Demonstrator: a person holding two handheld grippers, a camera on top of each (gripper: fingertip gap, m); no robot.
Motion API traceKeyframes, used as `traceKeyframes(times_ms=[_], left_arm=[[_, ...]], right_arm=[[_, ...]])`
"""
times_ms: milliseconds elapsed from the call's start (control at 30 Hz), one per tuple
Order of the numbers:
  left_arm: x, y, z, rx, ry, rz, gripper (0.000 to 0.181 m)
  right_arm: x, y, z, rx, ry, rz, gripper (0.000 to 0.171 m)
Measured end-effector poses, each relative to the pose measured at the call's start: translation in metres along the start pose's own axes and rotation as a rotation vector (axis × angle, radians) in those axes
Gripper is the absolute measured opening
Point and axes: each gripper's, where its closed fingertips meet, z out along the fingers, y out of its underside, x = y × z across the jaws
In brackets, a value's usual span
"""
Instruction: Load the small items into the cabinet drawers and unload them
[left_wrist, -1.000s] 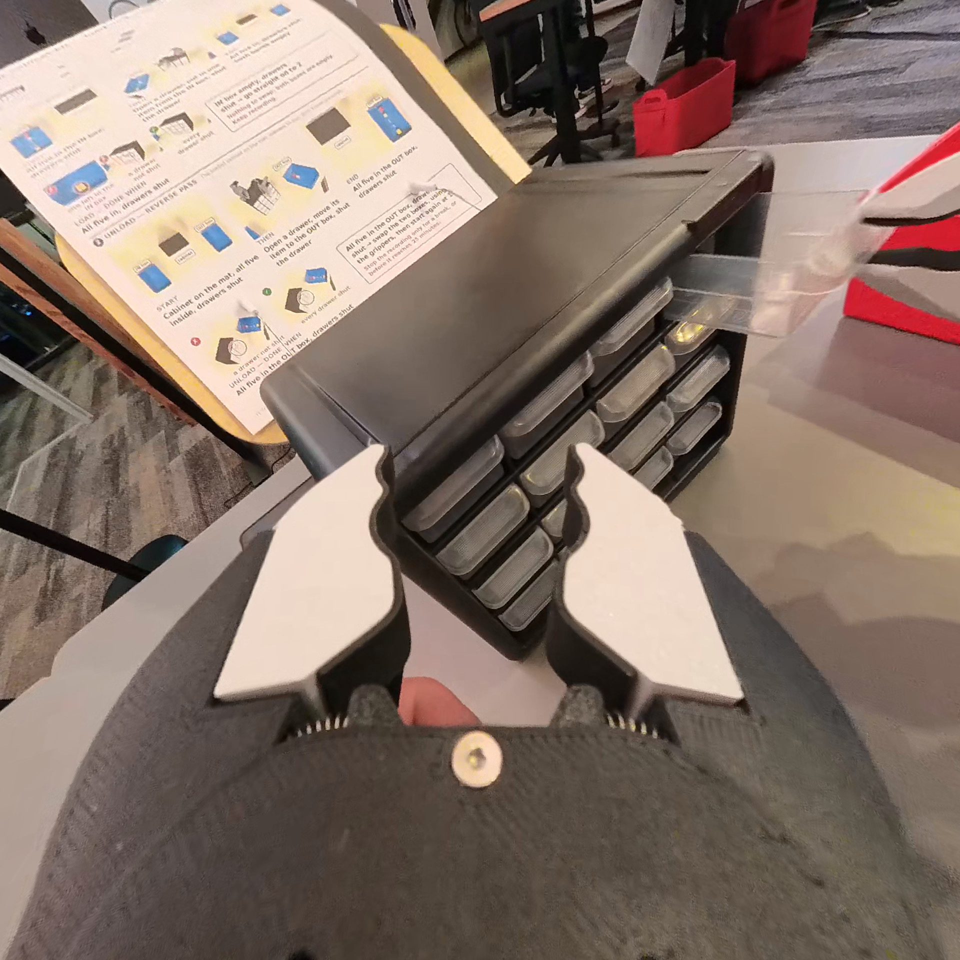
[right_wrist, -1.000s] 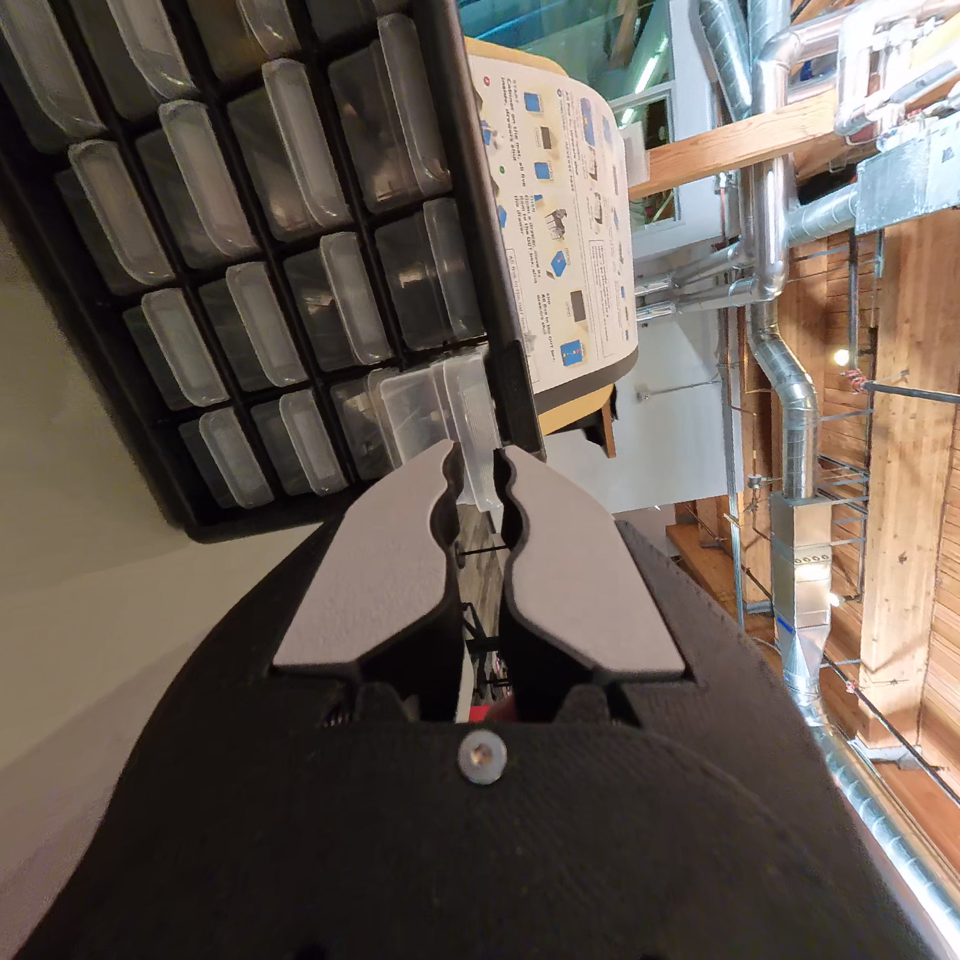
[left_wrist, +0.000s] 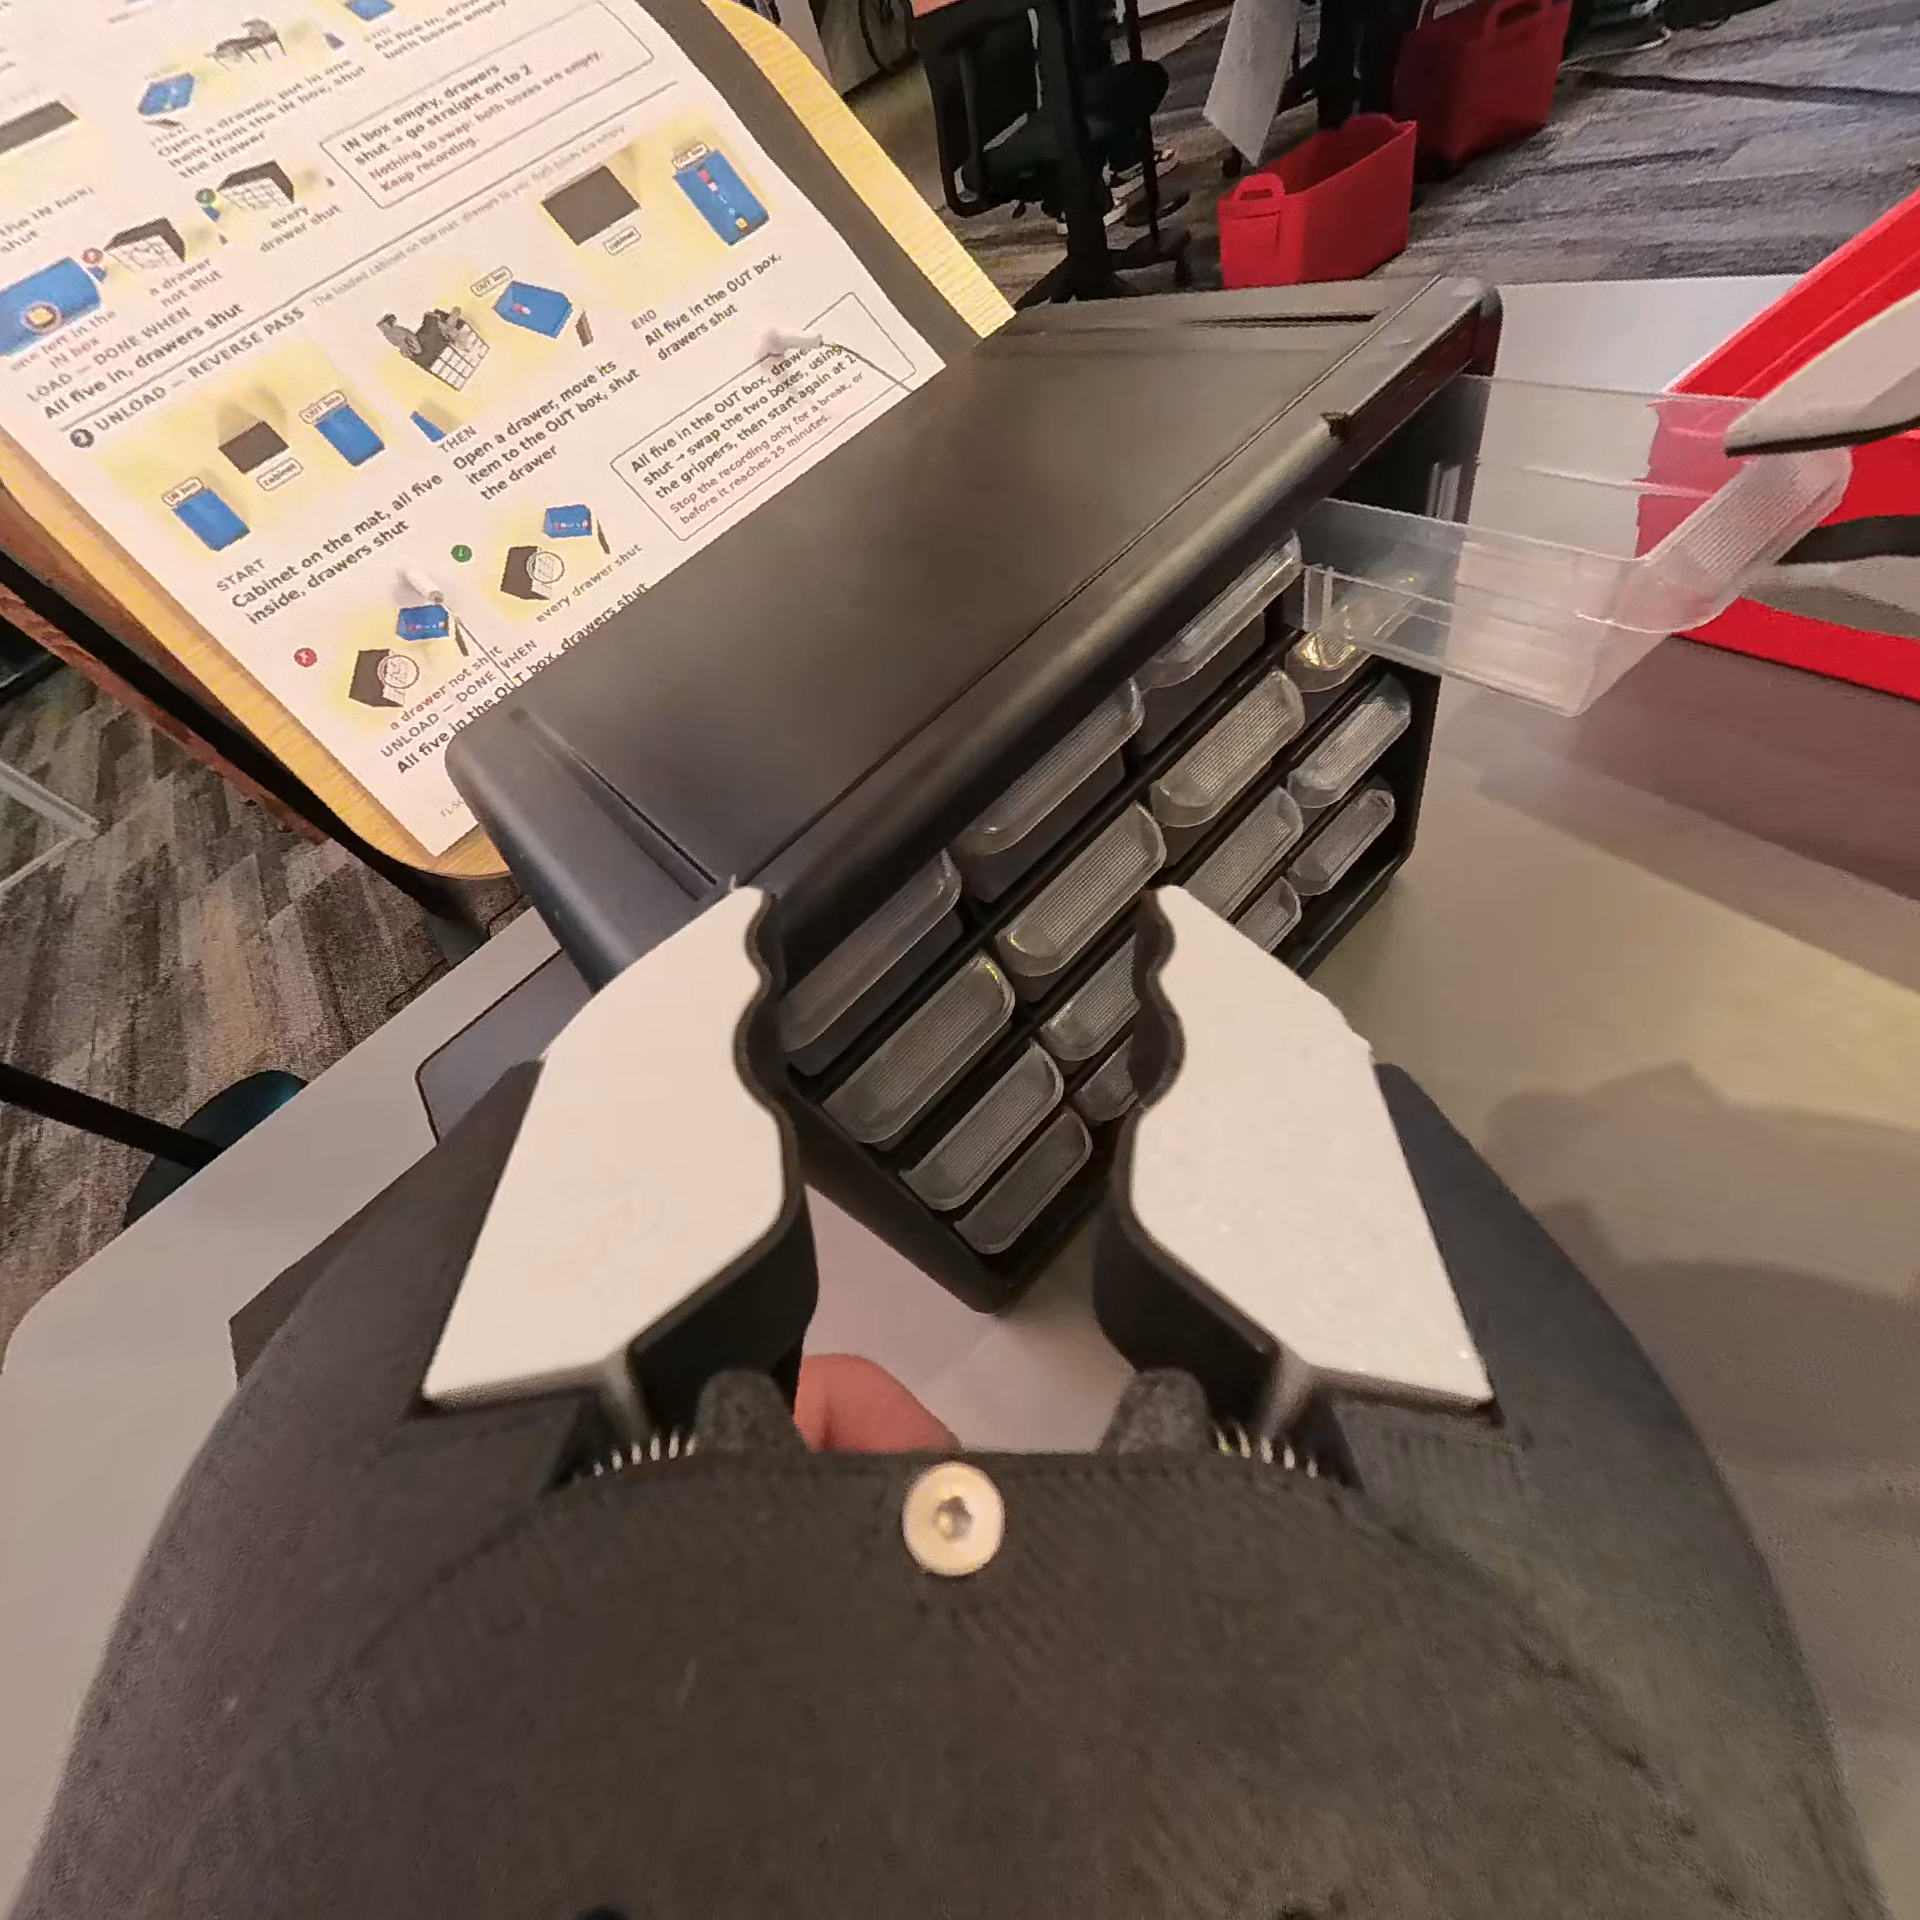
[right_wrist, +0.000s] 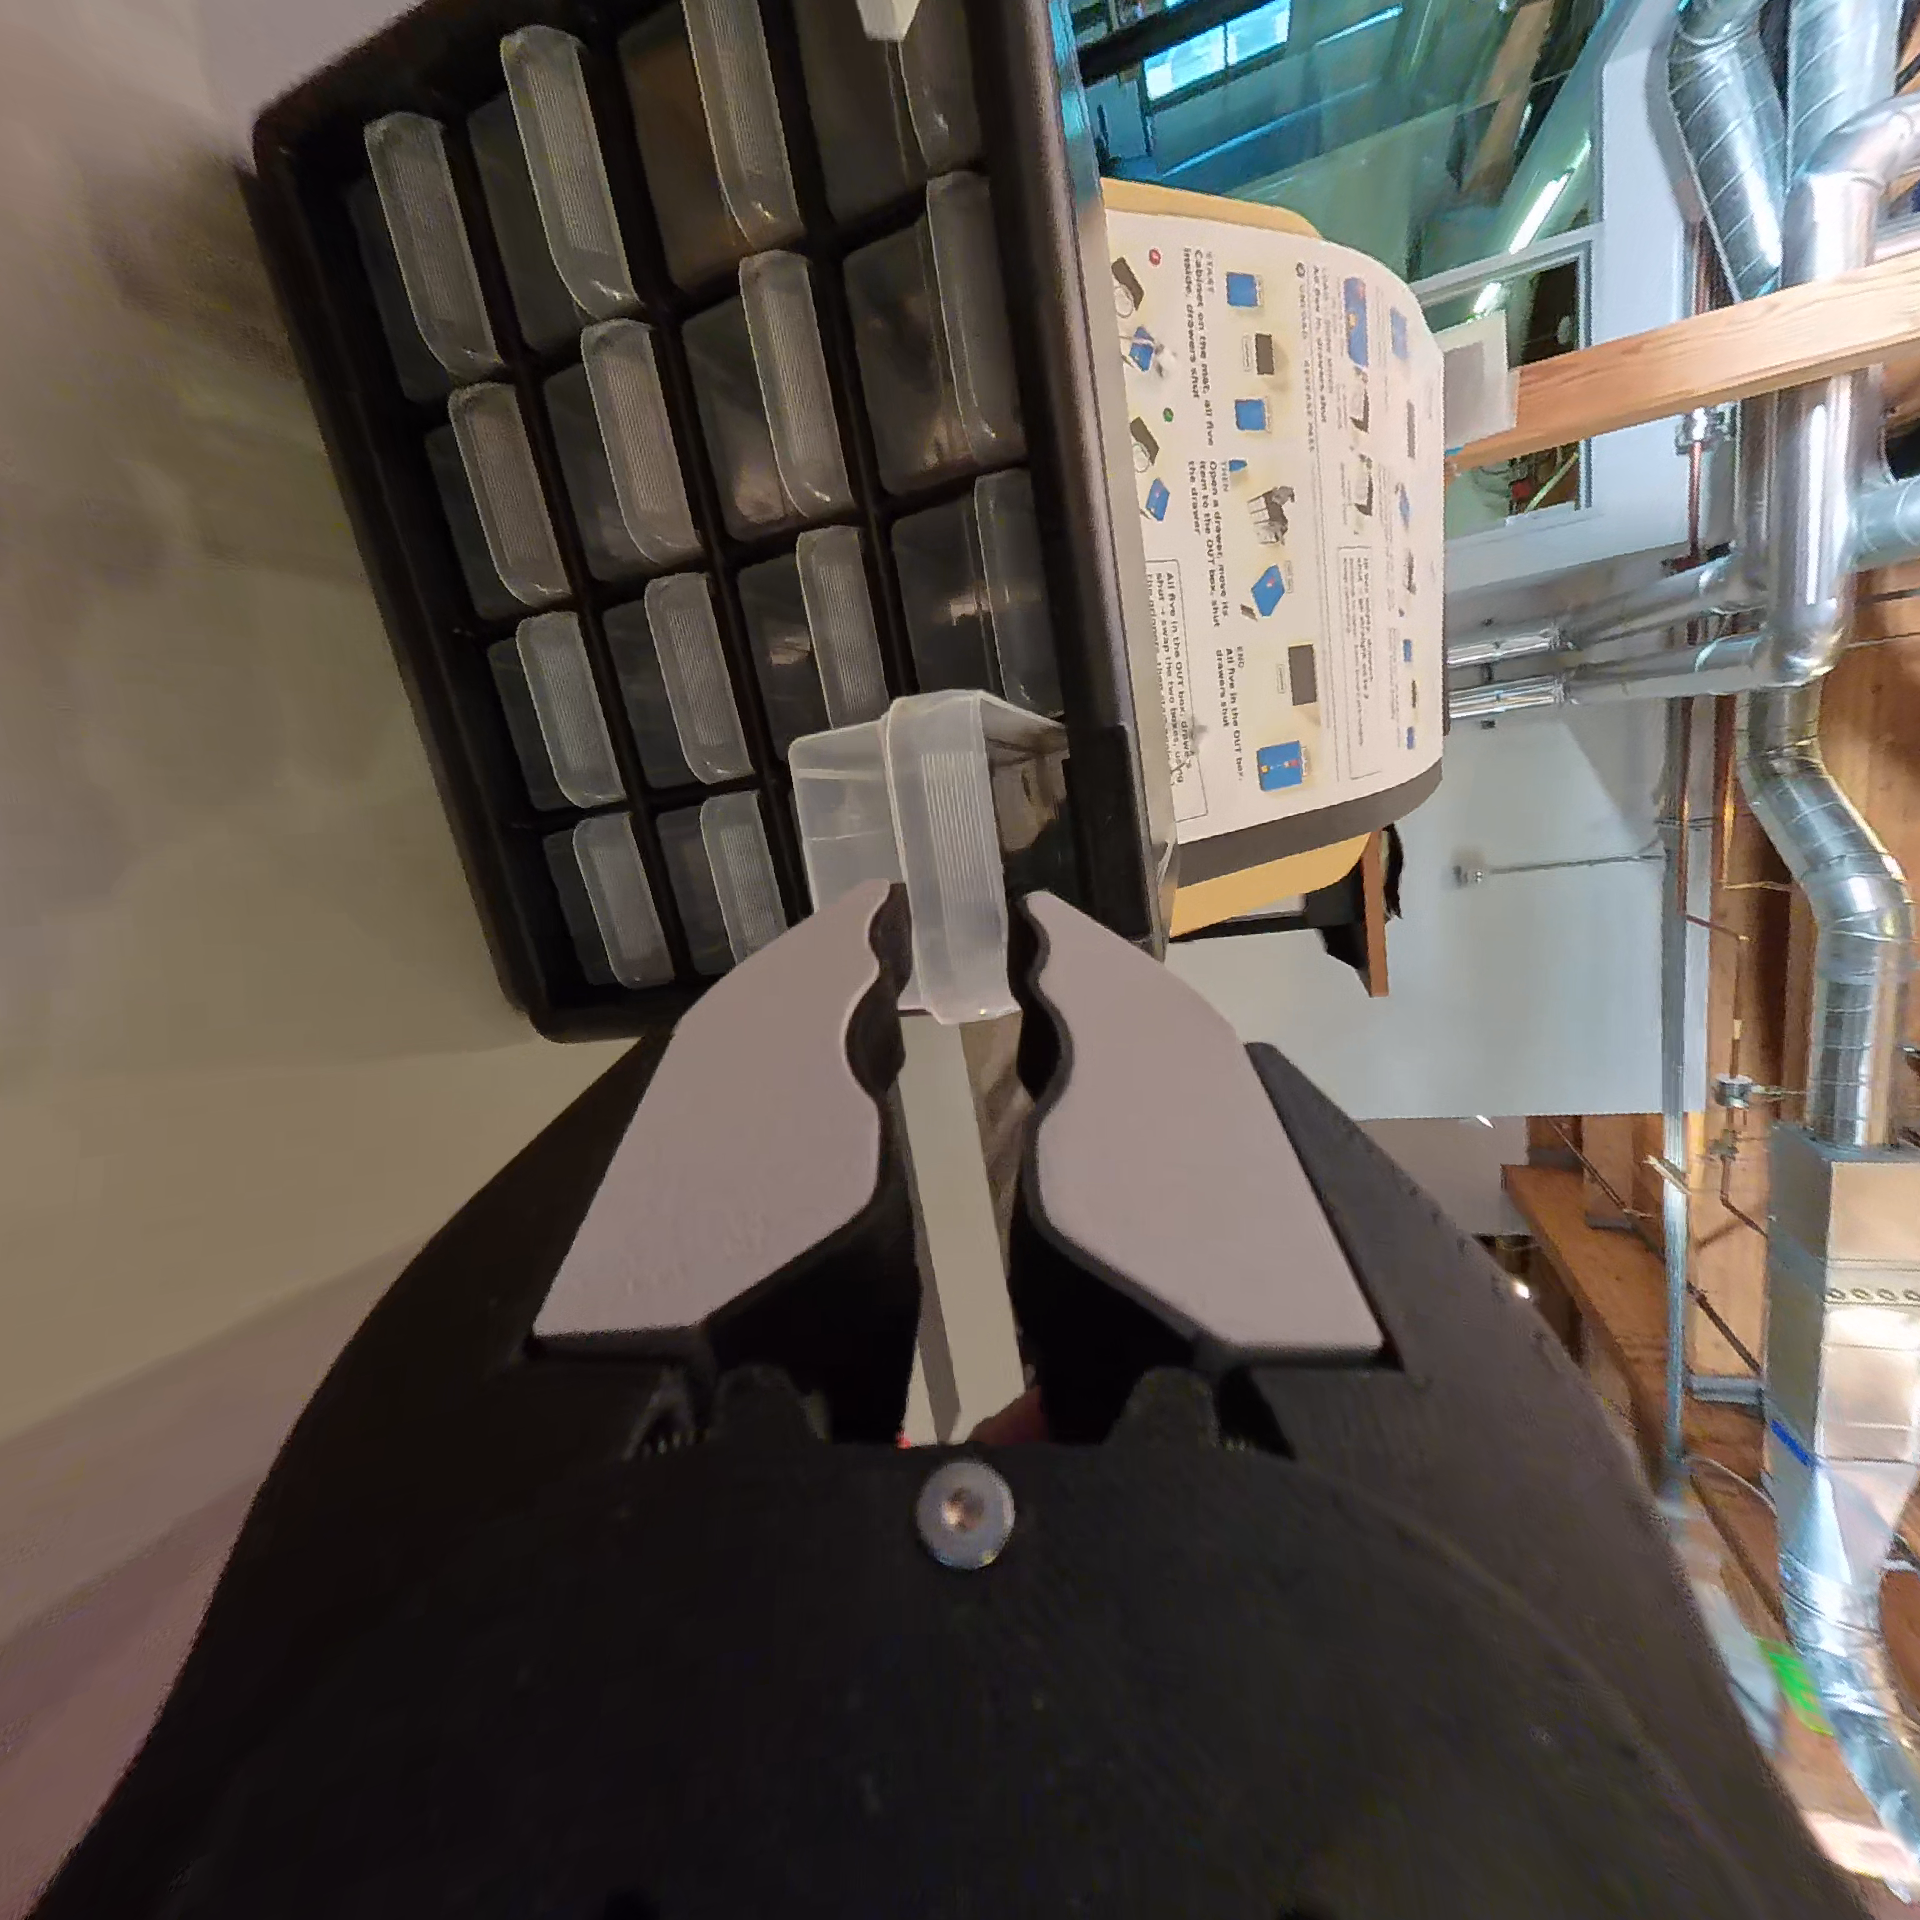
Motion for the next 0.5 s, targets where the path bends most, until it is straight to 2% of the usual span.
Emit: traceKeyframes(times_ms=[333,500], left_arm=[[0.0,-0.002,0.0,0.023,0.021,-0.03,0.062],[0.0,-0.005,0.002,0.038,0.038,-0.058,0.061]], right_arm=[[0.001,-0.005,-0.016,0.094,-0.123,0.021,0.015],[0.002,-0.008,-0.008,0.1,-0.126,0.046,0.016]])
